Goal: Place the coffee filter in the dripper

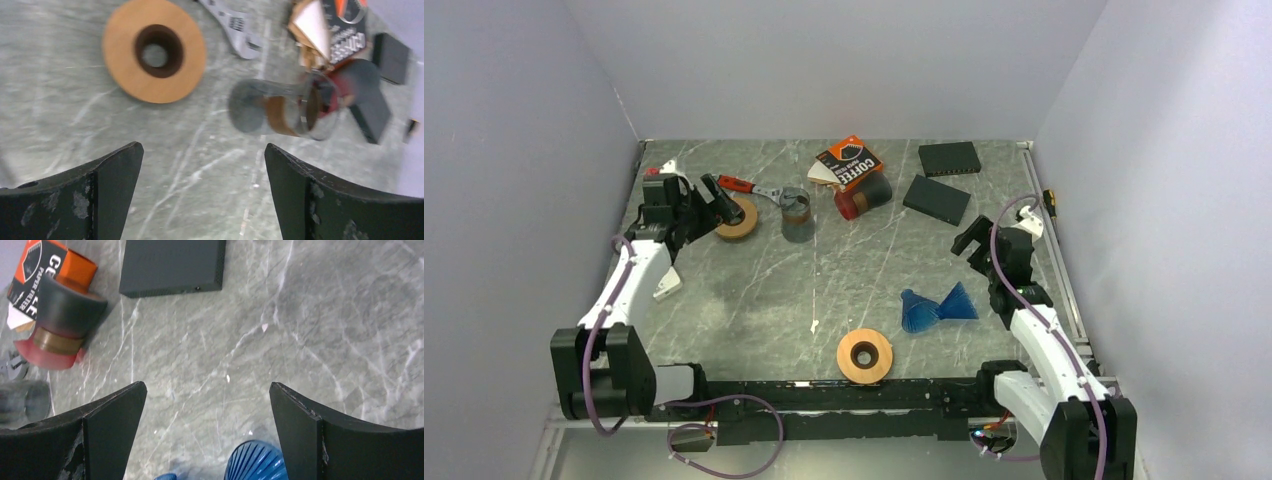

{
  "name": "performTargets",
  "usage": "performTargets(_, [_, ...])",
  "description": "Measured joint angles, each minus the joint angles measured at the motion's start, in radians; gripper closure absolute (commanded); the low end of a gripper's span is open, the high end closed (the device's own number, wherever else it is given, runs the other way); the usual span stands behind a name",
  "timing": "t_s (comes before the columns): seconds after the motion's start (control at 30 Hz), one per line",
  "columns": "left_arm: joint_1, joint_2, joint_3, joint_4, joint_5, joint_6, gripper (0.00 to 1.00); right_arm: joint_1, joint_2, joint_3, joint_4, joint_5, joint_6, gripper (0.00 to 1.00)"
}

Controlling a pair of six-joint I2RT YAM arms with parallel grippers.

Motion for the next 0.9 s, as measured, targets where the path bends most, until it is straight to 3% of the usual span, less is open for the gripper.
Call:
performTargets(0.2, [-0.008,0.119,0.064,0.054,0.258,-0.095,0.01,0.0,-0.032,-0.011,-0.063,-0.07,0.016,0.0])
performTargets(0.3, [-0.042,0.213,0.138,0.032,0.304,-0.11,0.02,0.0,-0.033,-0.015,-0.069,-0.101,0.023,0.0])
performTargets(0.53, [-0.208,0.371,0.357,-0.074,0.223,-0.063,0.04,0.0,-0.031,-0.016,-0.08,-0.144,0.022,0.0])
performTargets(0.7, [-0.267,0.475,0.473,-0.168,0.118,-0.019,0.11,0.0,-0.032,-0.016,-0.091,-0.158,0.003,0.0])
performTargets(0.9, [-0.31,0.63,0.607,-0.29,0.002,0.031,0.28,0.0,-0.032,-0.016,-0.116,-0.177,-0.012,0.0])
